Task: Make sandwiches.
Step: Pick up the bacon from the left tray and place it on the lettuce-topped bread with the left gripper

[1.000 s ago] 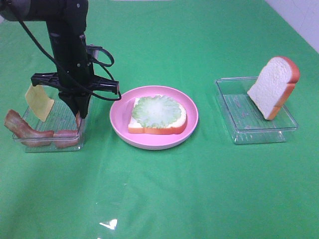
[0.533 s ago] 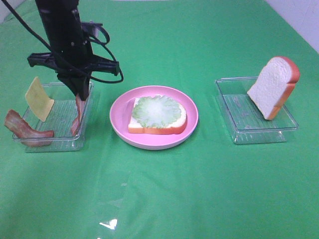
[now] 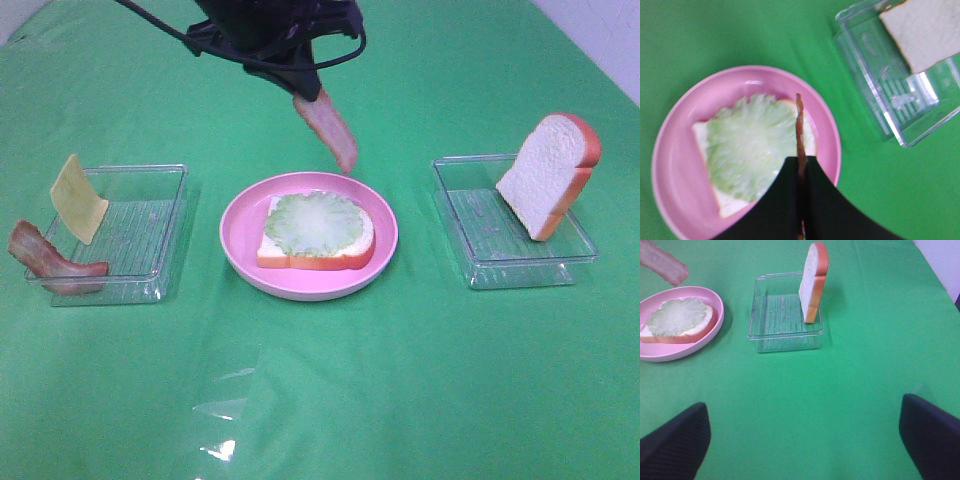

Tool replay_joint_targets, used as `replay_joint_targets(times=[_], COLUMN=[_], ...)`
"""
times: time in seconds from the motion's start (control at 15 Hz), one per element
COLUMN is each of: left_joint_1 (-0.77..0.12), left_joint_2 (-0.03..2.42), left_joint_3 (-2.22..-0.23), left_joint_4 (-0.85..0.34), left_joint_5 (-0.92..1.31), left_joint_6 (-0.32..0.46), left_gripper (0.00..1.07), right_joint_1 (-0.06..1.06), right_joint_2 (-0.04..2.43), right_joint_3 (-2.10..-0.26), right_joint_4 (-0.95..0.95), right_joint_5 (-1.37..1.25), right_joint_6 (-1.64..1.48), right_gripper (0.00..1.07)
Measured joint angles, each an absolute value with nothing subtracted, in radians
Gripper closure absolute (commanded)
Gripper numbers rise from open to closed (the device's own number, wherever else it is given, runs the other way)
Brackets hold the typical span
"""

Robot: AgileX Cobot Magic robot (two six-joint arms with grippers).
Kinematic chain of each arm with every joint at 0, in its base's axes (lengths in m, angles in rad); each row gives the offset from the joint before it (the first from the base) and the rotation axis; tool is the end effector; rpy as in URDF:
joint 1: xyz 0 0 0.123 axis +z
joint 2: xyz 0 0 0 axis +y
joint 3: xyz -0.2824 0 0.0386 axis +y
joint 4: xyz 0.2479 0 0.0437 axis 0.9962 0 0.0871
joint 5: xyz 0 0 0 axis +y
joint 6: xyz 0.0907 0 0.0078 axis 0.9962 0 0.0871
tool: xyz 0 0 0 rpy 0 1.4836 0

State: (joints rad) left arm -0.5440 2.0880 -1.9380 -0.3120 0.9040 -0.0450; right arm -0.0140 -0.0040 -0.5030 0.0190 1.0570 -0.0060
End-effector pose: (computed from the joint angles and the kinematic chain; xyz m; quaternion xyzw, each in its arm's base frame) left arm 0.3965 -0.2655 0.2840 0.1792 0.9276 -0.2242 0.2390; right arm -0.0056 0.0016 0.2783 0.0030 0.8504 0.0042 0.5261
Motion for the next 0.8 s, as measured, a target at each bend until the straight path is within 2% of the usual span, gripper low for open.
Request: replay_joint_targets(times=[0.13,0.47,0.8], left_joint_1=[-0.558,-0.558,-0.558], left_joint_2=[2.1,2.187,2.25], left_joint_3=[-1.938,-1.938,-1.938], left_joint_4=[-0.389,-0.586,-0.63], left_joint_5=[0.824,0.812,0.836], left_joint_6=[0.009,0.195,0.214], left_gripper=[1.07,1.07,1.07], right_joint_1=[-0.014,-0.014,-0.014], right_joint_2=[-0.004,-0.004,-0.004], right_joint_3=[-0.503,-0.503,-0.503], right_joint_4=[0.019,0.019,0.019], right_joint_5=[1.057,1.057,1.057], right_joint_6=[-0.006,-0.006,-0.006], right_gripper=[0.09,0.09,0.09])
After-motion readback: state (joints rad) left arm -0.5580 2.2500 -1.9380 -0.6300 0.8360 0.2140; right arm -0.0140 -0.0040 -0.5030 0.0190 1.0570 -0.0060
